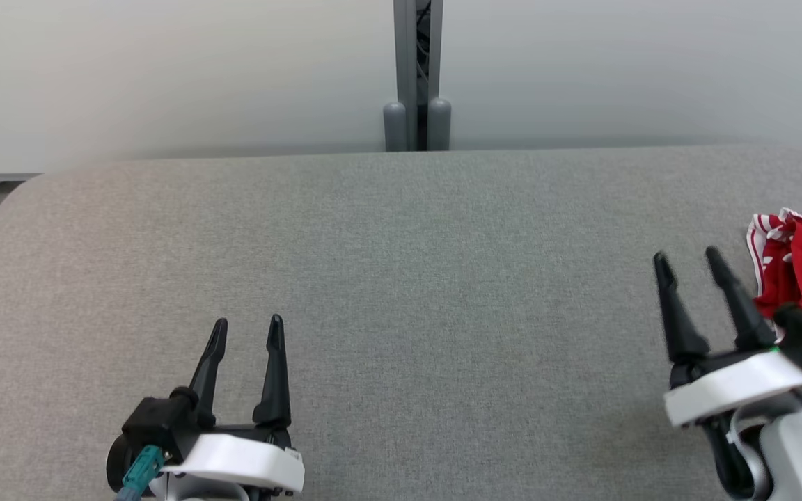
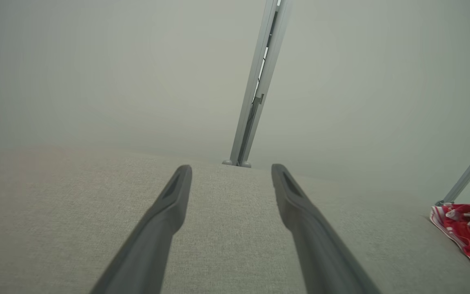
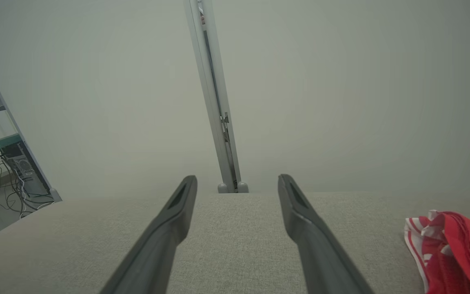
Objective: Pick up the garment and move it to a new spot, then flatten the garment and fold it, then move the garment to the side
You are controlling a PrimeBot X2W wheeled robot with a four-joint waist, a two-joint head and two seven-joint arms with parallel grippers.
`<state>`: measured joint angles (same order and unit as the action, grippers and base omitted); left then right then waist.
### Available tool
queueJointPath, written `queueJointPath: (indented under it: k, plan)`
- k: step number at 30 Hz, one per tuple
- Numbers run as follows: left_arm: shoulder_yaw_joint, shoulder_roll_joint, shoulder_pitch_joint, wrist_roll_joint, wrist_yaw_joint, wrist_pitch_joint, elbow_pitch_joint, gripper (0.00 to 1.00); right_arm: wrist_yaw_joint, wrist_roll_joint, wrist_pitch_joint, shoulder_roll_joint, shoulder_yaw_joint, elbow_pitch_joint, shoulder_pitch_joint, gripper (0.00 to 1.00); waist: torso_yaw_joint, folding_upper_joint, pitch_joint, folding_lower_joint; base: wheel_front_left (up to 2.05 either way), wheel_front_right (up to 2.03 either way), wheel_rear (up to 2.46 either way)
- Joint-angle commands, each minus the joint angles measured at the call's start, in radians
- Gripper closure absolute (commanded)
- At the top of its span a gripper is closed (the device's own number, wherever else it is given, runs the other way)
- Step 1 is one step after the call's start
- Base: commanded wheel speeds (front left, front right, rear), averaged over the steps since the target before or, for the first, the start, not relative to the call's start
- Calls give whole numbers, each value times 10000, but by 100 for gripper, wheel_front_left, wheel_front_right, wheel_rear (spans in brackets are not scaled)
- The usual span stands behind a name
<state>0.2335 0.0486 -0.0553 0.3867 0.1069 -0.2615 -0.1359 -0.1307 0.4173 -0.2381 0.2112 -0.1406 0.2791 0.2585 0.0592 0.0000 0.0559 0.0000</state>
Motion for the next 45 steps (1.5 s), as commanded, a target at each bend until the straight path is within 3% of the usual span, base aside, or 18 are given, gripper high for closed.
queueJointPath:
  k: [1,16,37,45]
  plan:
    - [-44,42,165,-155,38,-26,23,0,-1,-139,-112,-108,-51,128,-226,0,117,0,-200,0,0,0,0]
    - [168,42,705,-302,62,-26,-117,0,-1,-1251,-298,-961,-80,685,-1044,0,420,0,-725,0,0,0,0]
    - [63,42,641,-74,-151,-26,-72,0,-1,-1339,-304,-1062,-91,632,-1114,0,349,0,-674,0,0,0,0]
    - [-65,44,700,265,-471,-26,-179,0,-1,-1271,-305,-1090,-150,620,-1102,0,336,0,-652,0,0,0,0]
